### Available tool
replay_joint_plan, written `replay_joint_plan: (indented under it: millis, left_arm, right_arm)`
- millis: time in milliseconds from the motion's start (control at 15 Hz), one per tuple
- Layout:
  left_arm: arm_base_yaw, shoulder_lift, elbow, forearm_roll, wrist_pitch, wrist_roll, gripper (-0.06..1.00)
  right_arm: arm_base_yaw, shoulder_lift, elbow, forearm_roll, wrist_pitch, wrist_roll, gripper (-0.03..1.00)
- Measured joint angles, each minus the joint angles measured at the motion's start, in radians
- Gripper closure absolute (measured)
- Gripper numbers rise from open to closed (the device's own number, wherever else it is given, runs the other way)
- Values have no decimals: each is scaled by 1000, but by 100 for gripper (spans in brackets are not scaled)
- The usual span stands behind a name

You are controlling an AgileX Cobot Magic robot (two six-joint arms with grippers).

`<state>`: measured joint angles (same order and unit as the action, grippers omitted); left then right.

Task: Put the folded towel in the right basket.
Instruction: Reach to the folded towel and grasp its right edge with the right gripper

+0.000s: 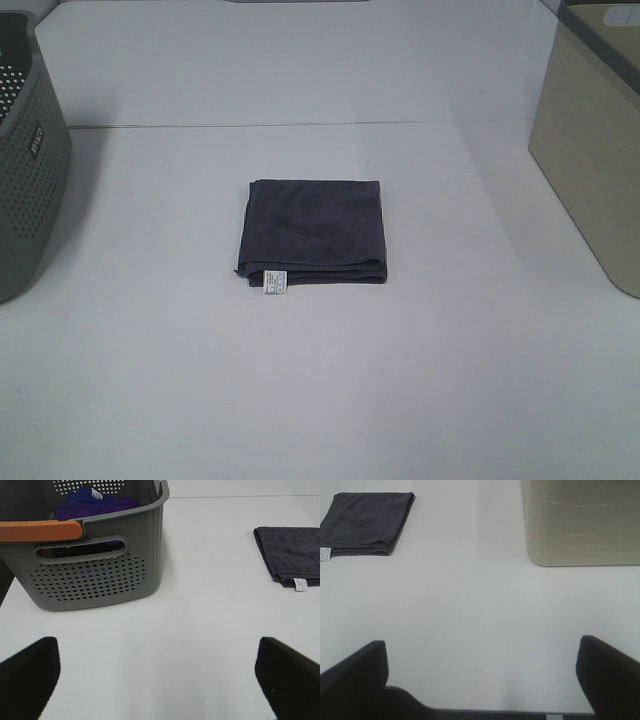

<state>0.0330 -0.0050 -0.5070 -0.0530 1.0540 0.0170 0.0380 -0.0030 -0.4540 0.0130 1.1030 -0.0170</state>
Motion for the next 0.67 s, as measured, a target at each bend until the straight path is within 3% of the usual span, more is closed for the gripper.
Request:
replay_joint_plan:
  millis: [667]
  left_arm:
    - [0, 0, 0, 0, 0, 0, -5]
  right_arm:
    - [0, 0, 0, 0, 0, 0, -1]
